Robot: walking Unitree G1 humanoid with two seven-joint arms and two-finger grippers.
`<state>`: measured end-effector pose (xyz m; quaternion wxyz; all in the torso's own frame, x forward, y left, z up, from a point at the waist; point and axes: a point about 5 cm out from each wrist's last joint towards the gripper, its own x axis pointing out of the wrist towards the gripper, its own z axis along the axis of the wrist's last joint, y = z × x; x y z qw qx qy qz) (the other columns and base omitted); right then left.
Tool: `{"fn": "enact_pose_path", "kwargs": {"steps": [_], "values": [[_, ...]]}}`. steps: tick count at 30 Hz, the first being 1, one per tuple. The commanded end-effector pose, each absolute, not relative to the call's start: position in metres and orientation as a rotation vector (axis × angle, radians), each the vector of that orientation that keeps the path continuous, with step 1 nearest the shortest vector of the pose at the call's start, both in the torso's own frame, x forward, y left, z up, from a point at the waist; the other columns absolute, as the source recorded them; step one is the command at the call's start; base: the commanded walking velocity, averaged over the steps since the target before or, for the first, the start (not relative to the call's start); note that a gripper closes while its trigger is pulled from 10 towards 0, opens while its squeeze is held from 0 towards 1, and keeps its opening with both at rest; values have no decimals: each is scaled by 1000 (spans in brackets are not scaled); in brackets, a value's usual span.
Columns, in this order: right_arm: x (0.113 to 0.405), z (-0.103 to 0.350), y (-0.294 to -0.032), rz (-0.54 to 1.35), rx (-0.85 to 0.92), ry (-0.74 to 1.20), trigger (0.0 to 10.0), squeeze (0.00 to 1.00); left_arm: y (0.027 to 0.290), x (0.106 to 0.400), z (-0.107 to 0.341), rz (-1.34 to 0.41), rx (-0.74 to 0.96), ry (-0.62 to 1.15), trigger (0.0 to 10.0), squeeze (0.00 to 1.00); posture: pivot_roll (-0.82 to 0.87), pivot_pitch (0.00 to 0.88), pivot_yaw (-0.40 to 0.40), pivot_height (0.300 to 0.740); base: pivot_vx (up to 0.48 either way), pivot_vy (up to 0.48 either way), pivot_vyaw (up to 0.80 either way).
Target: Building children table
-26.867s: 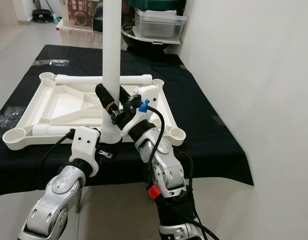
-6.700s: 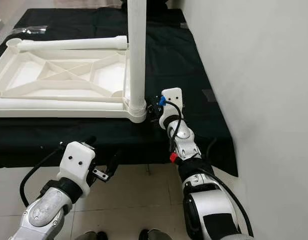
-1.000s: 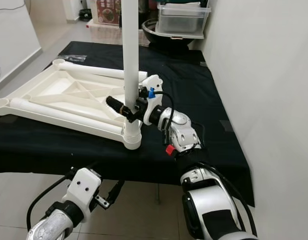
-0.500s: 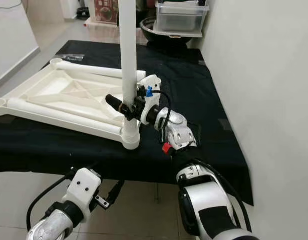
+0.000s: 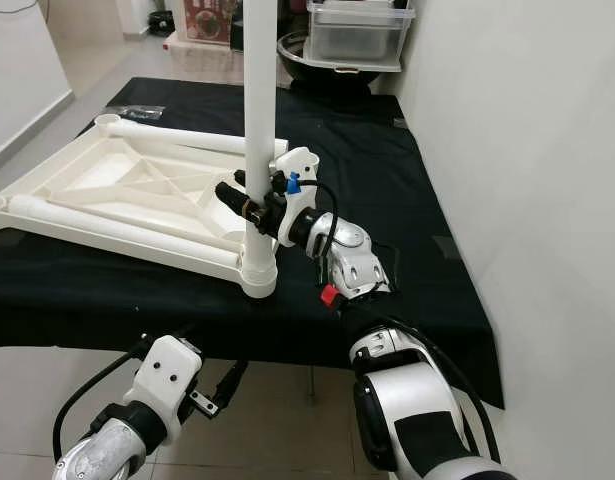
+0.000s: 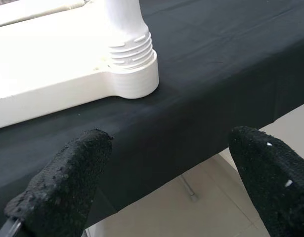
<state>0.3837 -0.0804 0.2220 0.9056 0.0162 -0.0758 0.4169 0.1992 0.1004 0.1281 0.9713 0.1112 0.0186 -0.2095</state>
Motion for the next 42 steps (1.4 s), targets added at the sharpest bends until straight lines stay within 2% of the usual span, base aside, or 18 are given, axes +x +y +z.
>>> {"fn": "enact_pose_path", "kwargs": {"steps": [1,9,12,13,16,17,18,20,23,27,32,39,41,42], "values": [[381,215,-82,827,34,-166,0,0,103,199,130,-401,217,38,10000,0,143,95,-104,740,0,0,0],[380,207,-95,692,4,-159,0,0,106,202,132,-385,215,32,10000,0,142,89,-98,740,0,0,0],[389,197,-105,433,-63,-76,0,0,107,206,135,-378,217,18,10000,0,140,86,-96,740,0,0,0],[389,197,-105,433,-63,-76,0,0,107,206,135,-378,217,18,10000,0,140,86,-96,740,0,0,0],[398,195,-121,127,-40,-23,0,0,109,210,138,-371,221,7,10000,0,143,87,-96,740,0,0,0],[398,195,-121,127,-40,-23,0,0,109,210,138,-371,221,7,10000,0,143,87,-96,740,0,0,0],[400,198,-128,-60,-13,-3,0,0,107,209,140,-373,220,0,10000,0,143,87,-96,740,0,0,0],[400,198,-128,-60,-13,-3,0,0,107,209,140,-373,220,0,10000,0,143,87,-96,740,0,0,0],[399,204,-124,-252,28,-17,0,0,102,206,140,-387,203,3,10000,0,144,91,-98,740,0,0,0],[398,204,-122,-326,55,-11,0,0,100,205,139,-392,200,6,10000,0,145,89,-98,740,0,0,0],[392,197,-105,-589,207,77,0,0,96,203,136,-397,203,13,10000,0,157,90,-108,740,0,0,0],[389,194,-102,-663,243,107,0,0,96,204,135,-396,201,14,10000,0,154,89,-109,740,0,0,0],[390,198,-101,-627,246,70,0,0,96,204,135,-398,201,15,10000,0,151,88,-106,740,0,0,0],[392,201,-99,-588,249,50,10000,0,96,204,134,-398,201,17,10000,0,151,88,-106,740,0,0,0]]}}
